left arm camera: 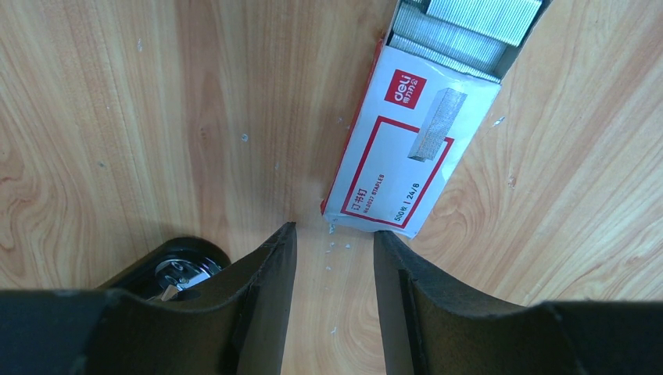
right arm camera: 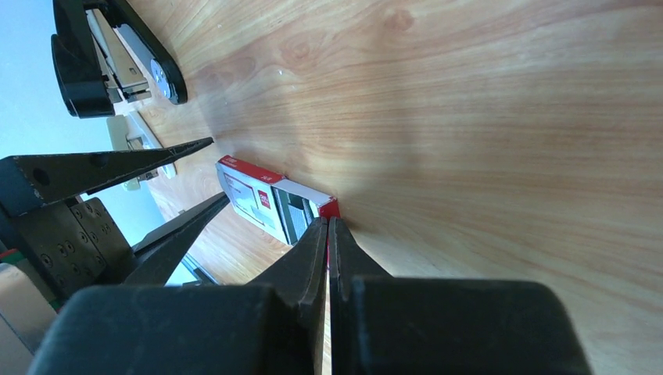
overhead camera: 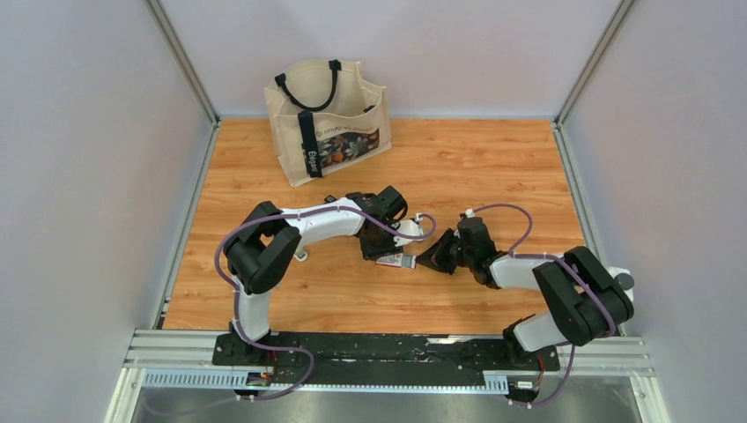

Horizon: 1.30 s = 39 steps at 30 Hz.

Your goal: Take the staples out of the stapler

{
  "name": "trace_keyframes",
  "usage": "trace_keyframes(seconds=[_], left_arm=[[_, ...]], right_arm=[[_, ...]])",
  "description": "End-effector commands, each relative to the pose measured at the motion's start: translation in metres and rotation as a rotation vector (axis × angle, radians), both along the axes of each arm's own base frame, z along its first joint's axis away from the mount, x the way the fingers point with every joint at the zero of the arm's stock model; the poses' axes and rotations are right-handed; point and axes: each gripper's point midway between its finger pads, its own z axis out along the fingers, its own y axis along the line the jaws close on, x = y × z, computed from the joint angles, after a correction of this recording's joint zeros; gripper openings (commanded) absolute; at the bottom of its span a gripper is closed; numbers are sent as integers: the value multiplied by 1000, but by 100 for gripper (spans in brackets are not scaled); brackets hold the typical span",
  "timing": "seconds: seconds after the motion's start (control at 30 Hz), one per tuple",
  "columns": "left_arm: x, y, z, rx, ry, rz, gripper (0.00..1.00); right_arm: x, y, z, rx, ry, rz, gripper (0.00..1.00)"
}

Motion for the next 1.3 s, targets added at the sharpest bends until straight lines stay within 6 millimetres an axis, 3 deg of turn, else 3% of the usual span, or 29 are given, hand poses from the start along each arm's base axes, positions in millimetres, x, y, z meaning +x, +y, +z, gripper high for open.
trace_keyframes(seconds=[0.0,0.5,1.27], left_arm=[[4,-14,9,-41,-17,-3,49],[3,-12,6,-35,-15,-5,49],[2,-14,7,-37,-15,-8,49]], right_arm=[[2,6,-4,-18,3,7,3],[2,26,-8,-2,10,31,4],[1,40,-10,39,10,63,6]])
